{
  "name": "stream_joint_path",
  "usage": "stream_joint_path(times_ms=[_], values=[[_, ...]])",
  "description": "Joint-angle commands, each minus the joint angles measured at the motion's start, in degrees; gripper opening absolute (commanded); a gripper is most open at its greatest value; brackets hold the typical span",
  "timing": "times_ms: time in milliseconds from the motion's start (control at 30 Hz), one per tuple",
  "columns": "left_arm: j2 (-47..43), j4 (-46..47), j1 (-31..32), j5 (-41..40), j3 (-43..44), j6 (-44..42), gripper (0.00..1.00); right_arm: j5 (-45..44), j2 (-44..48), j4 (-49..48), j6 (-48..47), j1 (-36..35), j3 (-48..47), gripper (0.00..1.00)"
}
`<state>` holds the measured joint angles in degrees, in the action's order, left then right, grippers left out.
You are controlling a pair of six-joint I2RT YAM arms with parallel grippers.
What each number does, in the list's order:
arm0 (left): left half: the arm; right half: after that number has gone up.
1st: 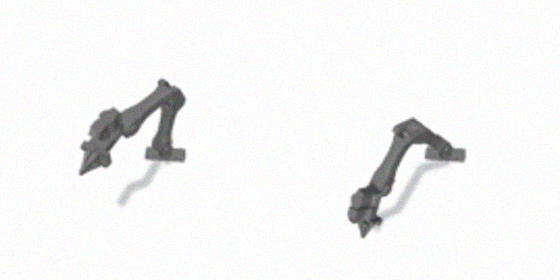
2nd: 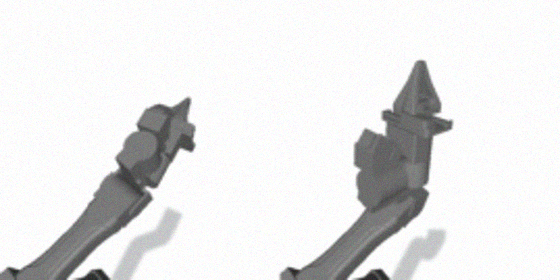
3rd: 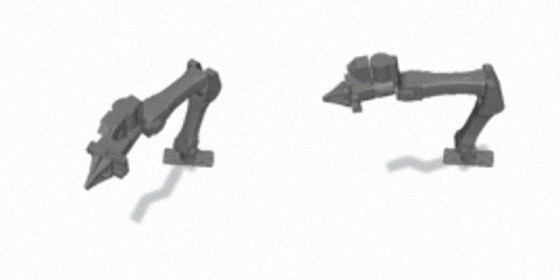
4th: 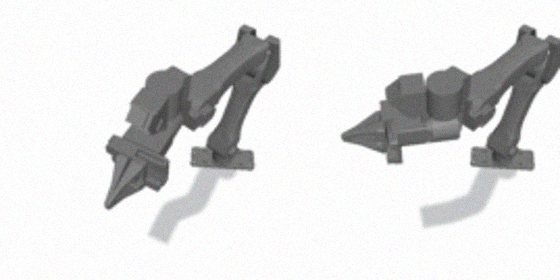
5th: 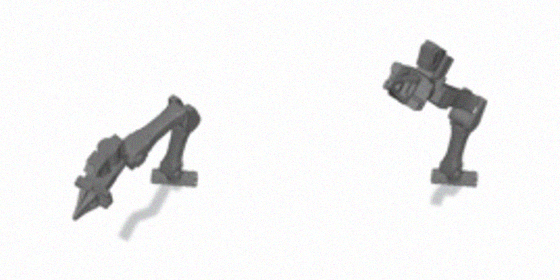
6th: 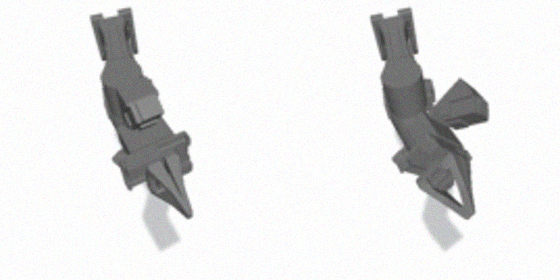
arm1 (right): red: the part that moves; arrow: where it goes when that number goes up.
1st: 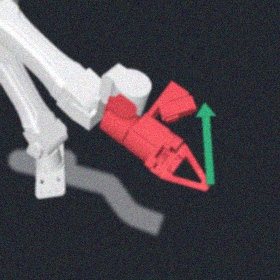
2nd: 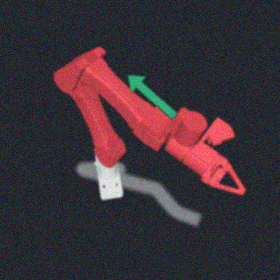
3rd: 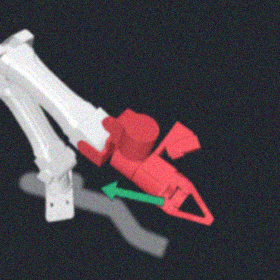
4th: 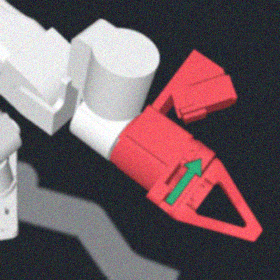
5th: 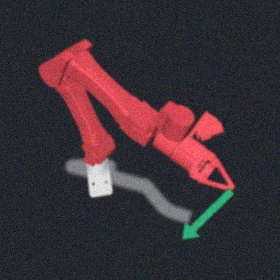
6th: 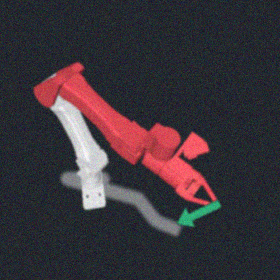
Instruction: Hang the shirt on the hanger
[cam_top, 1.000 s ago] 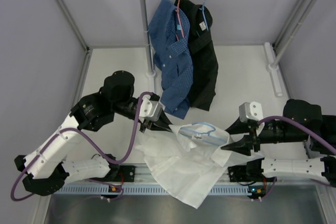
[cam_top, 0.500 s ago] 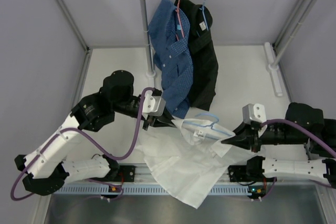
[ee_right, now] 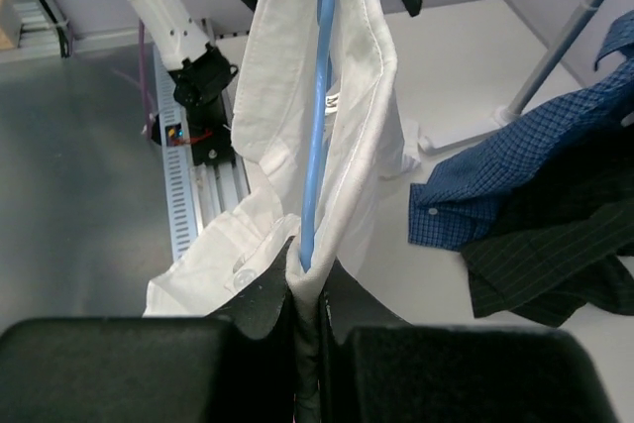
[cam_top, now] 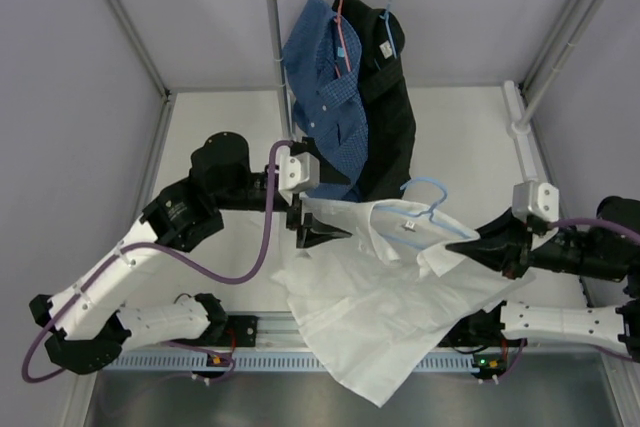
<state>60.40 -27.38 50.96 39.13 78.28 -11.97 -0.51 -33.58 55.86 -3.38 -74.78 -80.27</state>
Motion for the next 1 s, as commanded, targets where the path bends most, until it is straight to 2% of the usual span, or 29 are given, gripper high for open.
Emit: stream_joint_path(times_ms=[0,33,100,133,200,233,300,400,533,633,800,967], values=[[-3.6,6.3,-0.2,-9.1,1.3,3.7,0.98,-5.5,-1.0,1.0,0.9,-0.5,-8.4,0.00],[-4.5,6.5,-0.2,-15.4,1.3,4.1,0.98,-6.6,-1.2,2.1,1.3,-0.5,-10.2,0.00],[-7.3,6.6,-0.2,-22.8,0.6,4.6,0.98,-10.1,-2.2,5.7,2.2,-0.6,-15.2,0.00],[-8.3,6.6,-0.2,-31.1,0.3,4.6,0.98,-11.8,-2.4,6.8,2.4,-0.6,-16.8,0.00],[-11.2,6.5,-0.2,-39.5,-0.8,4.6,0.98,-13.8,-3.1,9.2,2.9,-0.6,-21.3,0.00],[-12.1,6.2,-0.2,-47.5,-1.2,4.8,0.98,-14.8,-3.2,9.7,2.9,-0.5,-22.8,0.00],[-14.7,5.0,-0.2,-52.8,-2.6,4.7,0.98,-17.9,-3.9,11.2,5.1,-0.5,-27.5,0.00],[-17.8,3.2,-0.2,-57.1,-5.0,5.1,0.98,-21.9,-6.3,13.3,5.7,-0.5,-34.8,0.00],[-21.5,0.8,-0.2,-60.0,-9.6,5.5,0.98,-25.3,-13.2,20.1,5.4,-0.6,-51.3,0.00],[-24.4,0.8,-0.2,-62.9,-13.7,5.0,0.98,-26.7,-14.8,22.0,5.1,-0.5,-57.4,0.00],[-27.6,1.2,-0.2,-65.9,-17.5,4.5,0.98,-30.9,-12.9,21.8,5.6,-0.4,-56.8,0.00],[-28.7,1.8,-0.2,-66.4,-19.6,4.6,0.98,-41.7,-12.8,24.9,6.8,0.5,-55.1,0.00]])
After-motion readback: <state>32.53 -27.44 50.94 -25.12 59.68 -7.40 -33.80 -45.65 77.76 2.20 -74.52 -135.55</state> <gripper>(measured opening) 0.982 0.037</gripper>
